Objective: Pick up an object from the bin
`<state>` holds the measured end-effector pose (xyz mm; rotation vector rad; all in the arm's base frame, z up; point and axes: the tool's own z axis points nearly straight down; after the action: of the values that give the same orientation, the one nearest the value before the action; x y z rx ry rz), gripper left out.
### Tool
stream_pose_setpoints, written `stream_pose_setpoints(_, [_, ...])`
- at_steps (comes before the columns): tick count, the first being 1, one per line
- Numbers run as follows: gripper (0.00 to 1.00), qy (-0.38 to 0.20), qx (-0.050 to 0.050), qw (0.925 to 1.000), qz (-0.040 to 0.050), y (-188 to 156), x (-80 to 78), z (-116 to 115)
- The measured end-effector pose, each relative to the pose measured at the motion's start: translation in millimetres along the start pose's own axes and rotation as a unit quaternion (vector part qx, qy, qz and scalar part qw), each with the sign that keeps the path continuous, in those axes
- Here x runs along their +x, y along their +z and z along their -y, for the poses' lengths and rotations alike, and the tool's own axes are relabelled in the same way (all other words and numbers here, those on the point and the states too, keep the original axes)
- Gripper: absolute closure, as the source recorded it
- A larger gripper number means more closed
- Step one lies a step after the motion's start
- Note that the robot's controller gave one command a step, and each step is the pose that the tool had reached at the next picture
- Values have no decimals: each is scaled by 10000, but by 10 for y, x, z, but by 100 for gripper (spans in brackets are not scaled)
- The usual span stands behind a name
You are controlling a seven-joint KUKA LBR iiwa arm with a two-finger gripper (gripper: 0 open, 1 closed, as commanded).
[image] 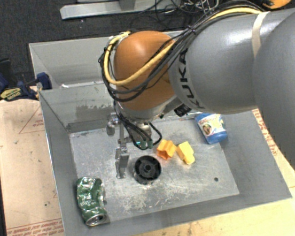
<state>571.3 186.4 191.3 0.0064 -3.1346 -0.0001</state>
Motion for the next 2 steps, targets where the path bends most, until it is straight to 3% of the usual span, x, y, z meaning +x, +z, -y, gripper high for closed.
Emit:
stream_pose_setpoints(1, [0, 17, -7, 10000, 37, -49, -17, 9])
stream_pose_setpoints(2, [0, -70, -23, 9999, 86, 290, -20, 143])
